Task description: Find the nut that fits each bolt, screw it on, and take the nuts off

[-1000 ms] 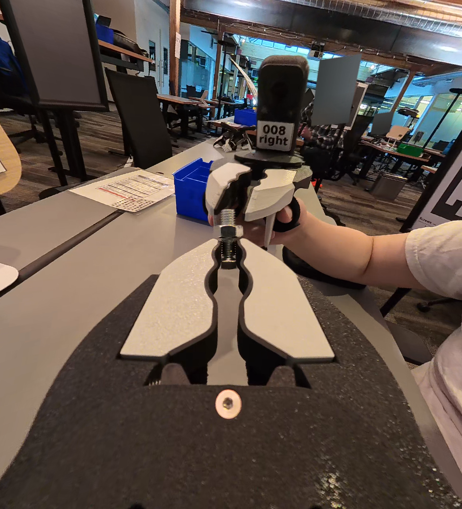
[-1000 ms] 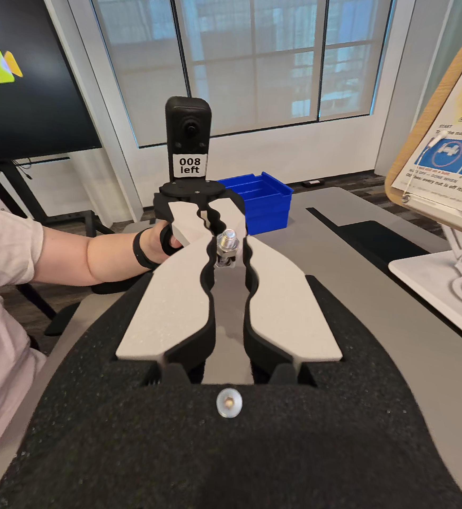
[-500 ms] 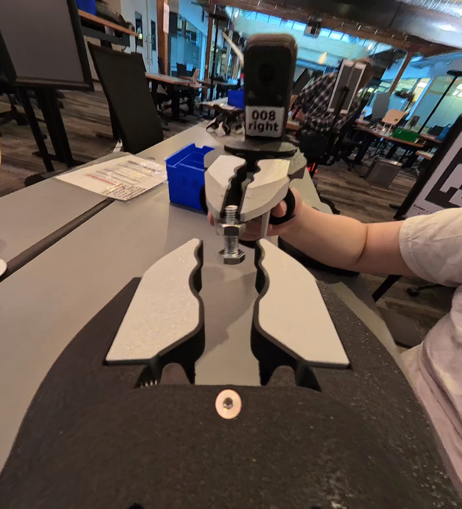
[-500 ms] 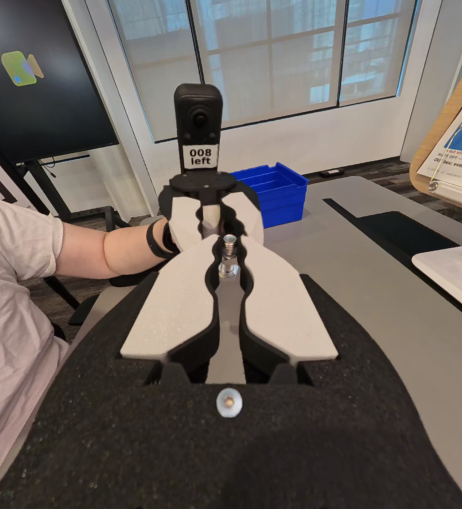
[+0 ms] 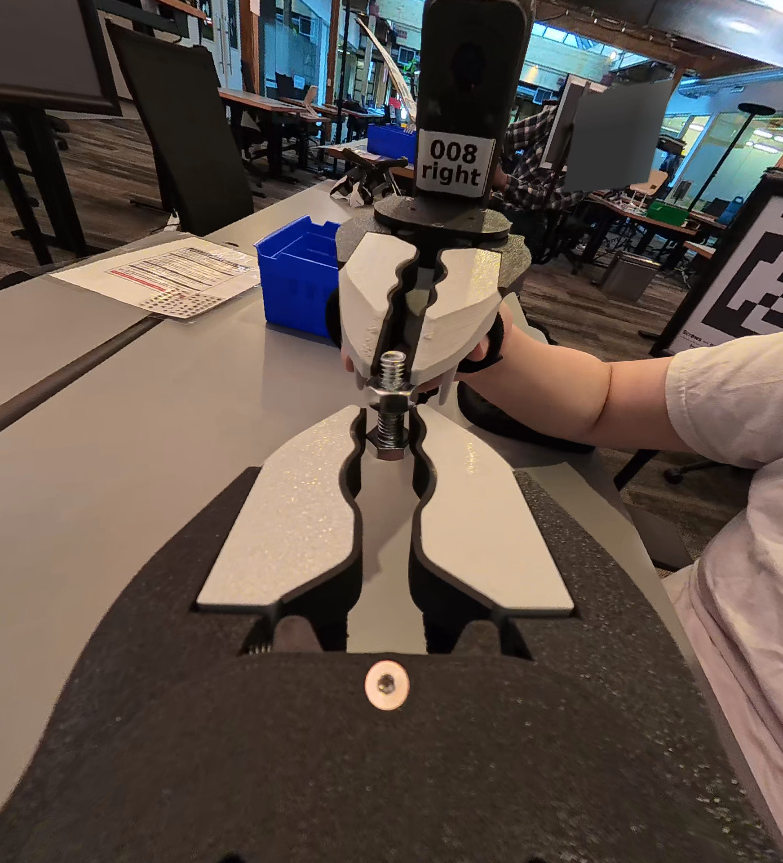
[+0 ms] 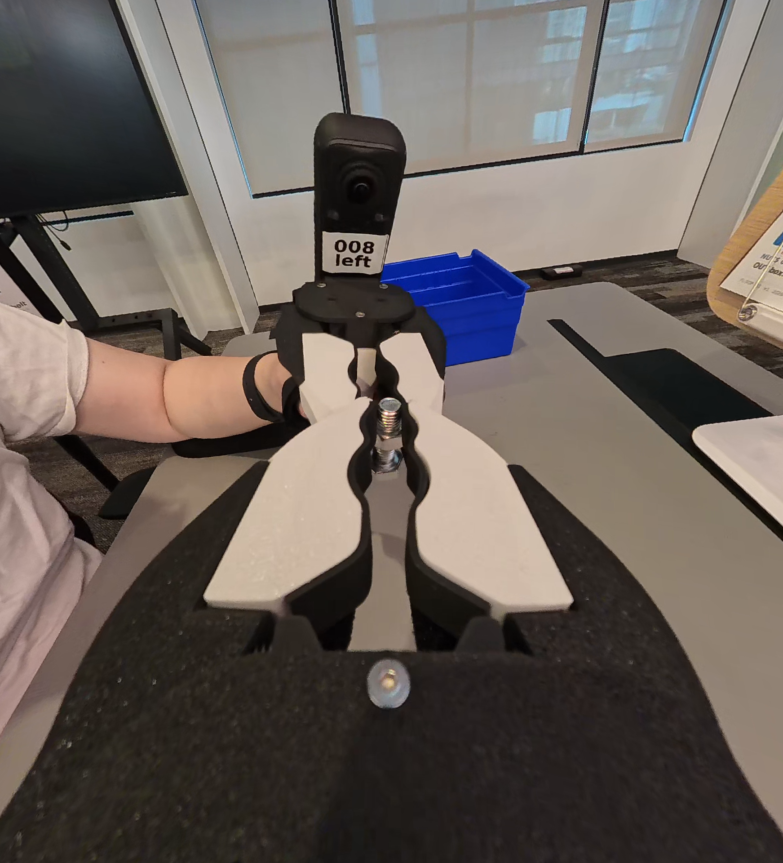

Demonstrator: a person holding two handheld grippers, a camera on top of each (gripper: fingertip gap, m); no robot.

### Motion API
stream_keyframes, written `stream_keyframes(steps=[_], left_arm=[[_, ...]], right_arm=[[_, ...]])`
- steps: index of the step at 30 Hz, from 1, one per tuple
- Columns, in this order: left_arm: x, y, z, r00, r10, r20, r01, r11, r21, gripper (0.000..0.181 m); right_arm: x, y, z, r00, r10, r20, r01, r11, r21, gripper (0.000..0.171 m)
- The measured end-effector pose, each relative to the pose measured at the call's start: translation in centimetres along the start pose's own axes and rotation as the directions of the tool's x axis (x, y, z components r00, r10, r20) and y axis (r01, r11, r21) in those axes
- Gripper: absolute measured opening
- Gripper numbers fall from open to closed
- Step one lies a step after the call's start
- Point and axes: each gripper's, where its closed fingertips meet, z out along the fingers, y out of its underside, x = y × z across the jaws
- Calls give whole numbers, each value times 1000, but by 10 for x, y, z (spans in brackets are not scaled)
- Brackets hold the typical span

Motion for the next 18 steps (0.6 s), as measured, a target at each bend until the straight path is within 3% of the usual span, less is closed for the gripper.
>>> stream_keyframes(steps=[18], left_arm=[[1, -4, -3, 1000, 16, -1, -16, 1000, 21, 9]], right_arm=[[1, -2, -2, 1000, 10, 11, -10, 1000, 17, 9]])
